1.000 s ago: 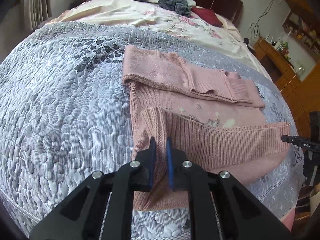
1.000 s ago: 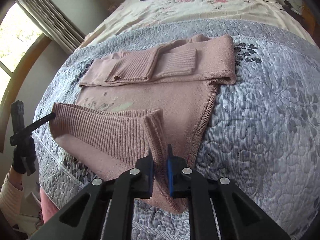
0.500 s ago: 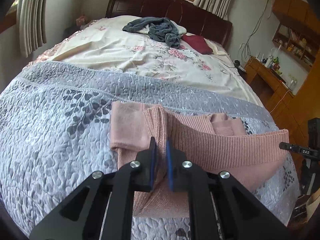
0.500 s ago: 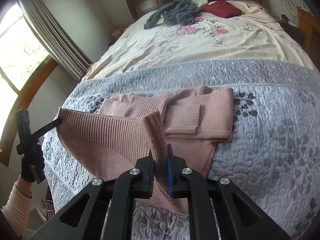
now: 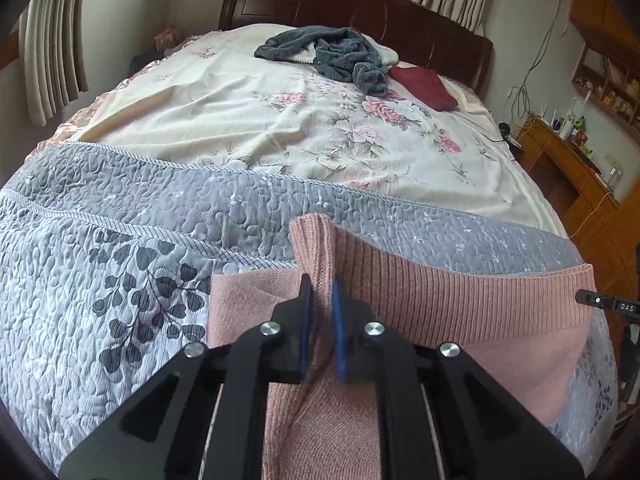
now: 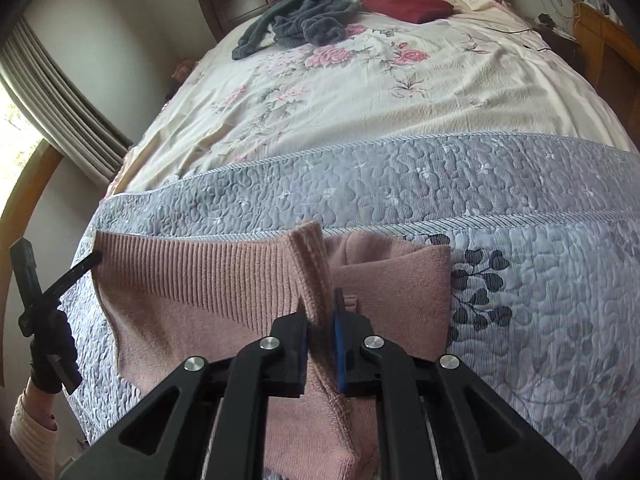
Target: Fold small clothes
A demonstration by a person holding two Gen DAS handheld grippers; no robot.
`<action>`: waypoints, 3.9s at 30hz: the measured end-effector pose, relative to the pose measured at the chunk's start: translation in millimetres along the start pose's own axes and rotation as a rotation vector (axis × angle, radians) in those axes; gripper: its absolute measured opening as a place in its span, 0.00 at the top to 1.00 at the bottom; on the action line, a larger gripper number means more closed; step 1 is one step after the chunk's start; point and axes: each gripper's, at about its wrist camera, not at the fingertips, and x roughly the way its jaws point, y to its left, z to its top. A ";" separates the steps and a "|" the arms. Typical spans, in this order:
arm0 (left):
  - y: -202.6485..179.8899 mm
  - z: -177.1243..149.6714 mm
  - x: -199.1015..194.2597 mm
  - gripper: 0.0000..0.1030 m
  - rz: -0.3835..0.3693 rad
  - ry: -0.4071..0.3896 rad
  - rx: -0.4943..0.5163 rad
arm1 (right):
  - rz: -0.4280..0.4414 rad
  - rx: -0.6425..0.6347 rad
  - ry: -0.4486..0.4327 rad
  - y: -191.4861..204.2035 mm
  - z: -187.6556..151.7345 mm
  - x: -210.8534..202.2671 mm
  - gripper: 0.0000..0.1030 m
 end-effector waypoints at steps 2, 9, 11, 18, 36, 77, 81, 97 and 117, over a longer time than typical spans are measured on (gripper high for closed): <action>3.1 -0.3 22.2 0.92 0.013 0.025 -0.006 | 0.001 0.013 0.018 -5.8 5.8 19.0 0.90; 18.3 -14.6 76.7 0.92 0.065 0.090 -0.011 | -0.030 0.007 0.073 -22.1 12.1 69.3 0.90; 23.2 -17.2 86.6 0.92 0.076 0.104 -0.017 | -0.035 0.017 0.085 -27.8 11.5 79.2 0.90; 32.5 -30.3 112.3 0.90 0.103 0.160 -0.036 | -0.070 0.047 0.129 -42.6 1.8 108.0 0.90; -2.3 -88.3 -5.9 0.55 0.011 0.141 0.042 | 0.067 0.020 0.229 -26.1 -108.4 19.8 0.69; -36.4 -111.2 62.0 0.54 -0.027 0.253 0.004 | 0.328 0.372 0.107 -108.9 -98.5 82.3 0.54; -35.6 -111.0 65.3 0.54 -0.035 0.255 0.015 | 0.345 0.391 0.093 -108.8 -97.2 89.0 0.75; -31.7 -109.4 67.2 0.55 -0.053 0.261 0.003 | 0.270 0.396 0.089 -85.8 -86.8 66.5 0.79; 35.7 -96.9 -21.5 0.55 -0.098 0.138 -0.124 | 0.209 -0.096 0.197 171.4 -33.3 77.4 0.79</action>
